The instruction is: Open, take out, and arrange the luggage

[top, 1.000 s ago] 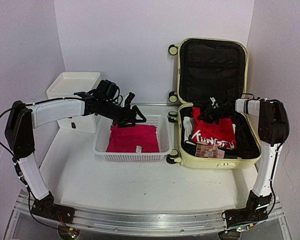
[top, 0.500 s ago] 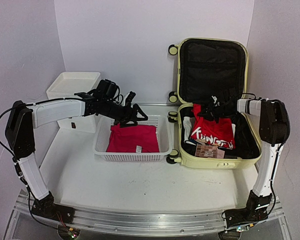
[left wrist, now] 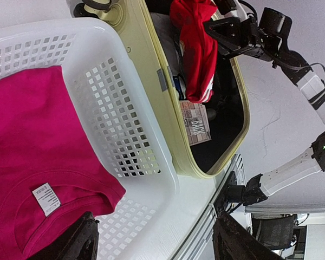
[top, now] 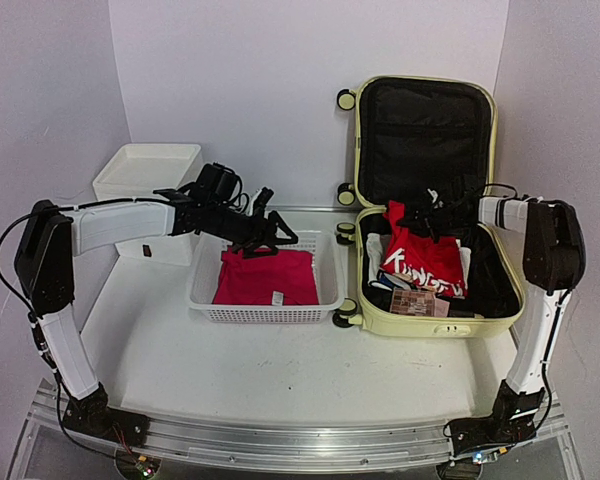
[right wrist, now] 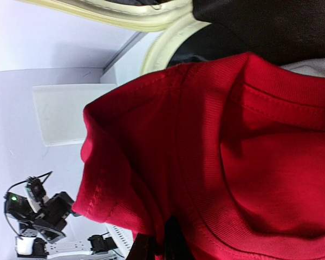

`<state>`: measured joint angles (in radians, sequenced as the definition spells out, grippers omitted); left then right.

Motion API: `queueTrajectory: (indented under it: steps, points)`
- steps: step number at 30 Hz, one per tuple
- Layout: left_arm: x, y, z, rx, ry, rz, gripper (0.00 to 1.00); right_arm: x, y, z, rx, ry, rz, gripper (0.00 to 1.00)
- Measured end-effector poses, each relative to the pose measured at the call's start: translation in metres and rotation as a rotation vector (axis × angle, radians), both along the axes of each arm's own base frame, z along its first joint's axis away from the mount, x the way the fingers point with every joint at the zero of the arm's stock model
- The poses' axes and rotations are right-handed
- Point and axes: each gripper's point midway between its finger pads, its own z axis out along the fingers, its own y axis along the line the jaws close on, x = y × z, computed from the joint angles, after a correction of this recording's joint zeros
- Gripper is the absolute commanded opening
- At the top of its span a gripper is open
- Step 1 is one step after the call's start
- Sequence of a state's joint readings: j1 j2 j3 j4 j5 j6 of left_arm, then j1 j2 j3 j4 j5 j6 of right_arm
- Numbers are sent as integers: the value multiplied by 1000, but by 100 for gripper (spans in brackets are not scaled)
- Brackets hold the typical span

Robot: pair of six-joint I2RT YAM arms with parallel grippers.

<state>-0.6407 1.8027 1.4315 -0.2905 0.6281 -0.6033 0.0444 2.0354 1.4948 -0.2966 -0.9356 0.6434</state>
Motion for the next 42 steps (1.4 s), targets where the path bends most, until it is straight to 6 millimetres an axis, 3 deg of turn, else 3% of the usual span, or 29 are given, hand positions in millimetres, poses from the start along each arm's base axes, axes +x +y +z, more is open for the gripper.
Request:
queueTrajectory:
  steps: [9, 14, 25, 37, 42]
  points:
    - [1, -1, 0, -4, 2, 1, 72, -5, 8, 43, 103, -3, -14, 0]
    - [2, -1, 0, -9, -1, 3, 72, -10, 28, 51, 146, 27, 2, 0]
    - [-7, 11, -20, 29, 15, 29, 73, -37, 101, 65, 187, 123, 75, 0]
    - [-10, 44, 15, 8, -78, 107, 74, -49, 182, 116, 216, 59, 125, 0]
    - [-12, 63, 17, 14, -90, 148, 75, -52, 220, 112, 214, 61, 147, 0]
